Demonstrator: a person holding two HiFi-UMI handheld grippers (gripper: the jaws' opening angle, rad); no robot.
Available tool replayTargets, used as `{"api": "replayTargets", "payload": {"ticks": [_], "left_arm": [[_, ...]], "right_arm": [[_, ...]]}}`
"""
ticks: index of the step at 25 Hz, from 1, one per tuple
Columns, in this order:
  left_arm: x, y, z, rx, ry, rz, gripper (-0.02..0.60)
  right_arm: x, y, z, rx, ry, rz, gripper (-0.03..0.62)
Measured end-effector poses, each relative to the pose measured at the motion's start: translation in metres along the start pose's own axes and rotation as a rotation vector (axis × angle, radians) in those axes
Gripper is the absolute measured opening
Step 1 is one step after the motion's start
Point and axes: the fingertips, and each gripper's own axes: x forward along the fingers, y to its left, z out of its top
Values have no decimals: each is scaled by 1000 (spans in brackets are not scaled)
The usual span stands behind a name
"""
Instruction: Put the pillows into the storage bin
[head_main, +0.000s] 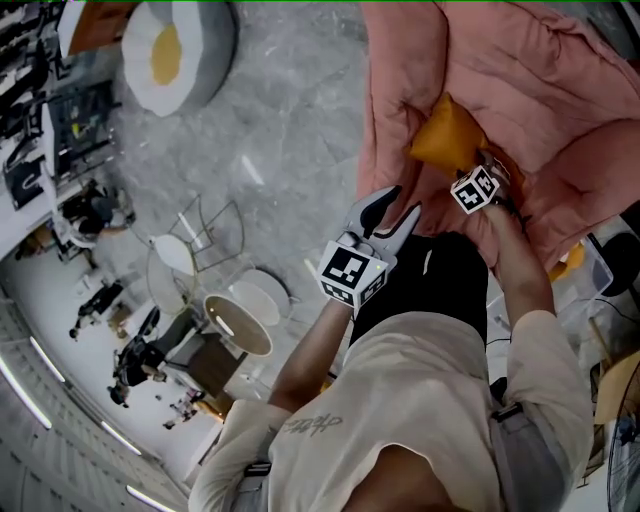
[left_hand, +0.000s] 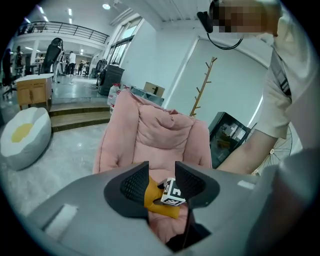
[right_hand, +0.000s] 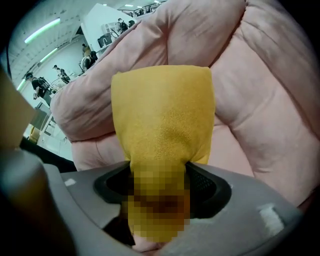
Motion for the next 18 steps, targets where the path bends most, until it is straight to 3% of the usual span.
{"api": "replayTargets", "payload": {"ticks": [3,6,14,18], "left_arm": [[6,0,6,-8,-15,-7,179],[-1,-5,9,8,-37,-22,179],[-27,-8,17,47,-76,-46,178],[-52,-16,10,74,-86,-63,178]], "right_arm": [[-8,-2,-4,-8,9,19,269],[-19,1,-7,-3,9,30,247],[-77,19,-6,-41,-39,8,249],[-112,42,-10,9,-72,-15,252]]}}
